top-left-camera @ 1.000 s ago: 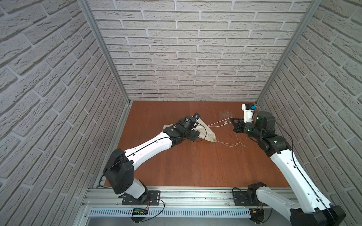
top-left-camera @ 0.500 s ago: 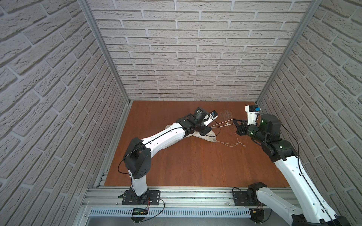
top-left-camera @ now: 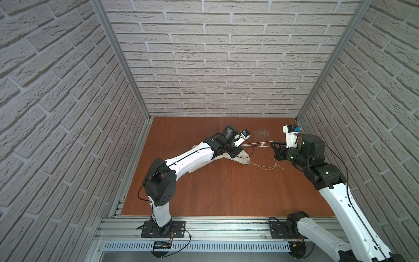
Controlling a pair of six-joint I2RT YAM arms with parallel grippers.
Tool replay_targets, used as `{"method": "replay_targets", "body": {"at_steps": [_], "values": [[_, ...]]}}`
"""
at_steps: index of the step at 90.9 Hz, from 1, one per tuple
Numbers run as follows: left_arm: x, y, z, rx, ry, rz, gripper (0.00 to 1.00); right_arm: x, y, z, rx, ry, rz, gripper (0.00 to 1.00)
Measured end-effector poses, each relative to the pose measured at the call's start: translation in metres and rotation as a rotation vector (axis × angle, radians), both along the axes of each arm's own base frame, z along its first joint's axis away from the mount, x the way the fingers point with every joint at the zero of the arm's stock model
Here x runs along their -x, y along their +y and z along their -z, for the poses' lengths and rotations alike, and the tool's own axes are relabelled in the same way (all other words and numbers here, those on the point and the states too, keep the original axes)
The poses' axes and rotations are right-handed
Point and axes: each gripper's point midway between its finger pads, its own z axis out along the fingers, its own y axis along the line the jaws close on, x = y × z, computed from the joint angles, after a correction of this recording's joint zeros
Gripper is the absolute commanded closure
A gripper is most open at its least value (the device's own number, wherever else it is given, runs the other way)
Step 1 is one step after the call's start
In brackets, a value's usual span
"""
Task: Close the soil bag
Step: Frap the soil bag at the center of the board.
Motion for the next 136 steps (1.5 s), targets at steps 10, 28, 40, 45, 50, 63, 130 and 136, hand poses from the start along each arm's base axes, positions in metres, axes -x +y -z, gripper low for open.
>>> {"method": "replay_targets", "body": {"at_steps": [10,28,40,45,50,63,130,136], "values": [[0.001,0.005,0.003,0.032,0.007,-0.029,0.92,0.006,0.000,0.005,0.016,0.020,-0.011,0.97],[-0.003,0.013,0.003,0.090,0.016,-0.084,0.90,0.012,0.003,0.009,0.030,0.035,-0.031,0.97],[-0.008,0.020,0.008,0.129,0.049,-0.120,0.87,0.014,0.007,0.009,0.021,0.039,-0.054,0.97],[-0.009,0.021,0.009,0.143,0.057,-0.130,0.87,0.015,0.008,0.008,0.016,0.040,-0.062,0.97],[-0.010,0.020,0.010,0.149,0.066,-0.139,0.87,0.015,0.009,0.008,0.015,0.040,-0.064,0.97],[-0.014,0.018,0.017,0.156,0.092,-0.167,0.84,0.016,0.009,0.009,0.015,0.045,-0.066,0.97],[-0.039,0.116,-0.040,0.184,0.071,-0.480,0.84,-0.002,0.044,-0.005,-0.086,0.000,-0.188,0.97],[-0.038,0.131,-0.052,0.202,0.077,-0.498,0.83,-0.004,0.054,-0.012,-0.113,-0.019,-0.224,0.97]]}}
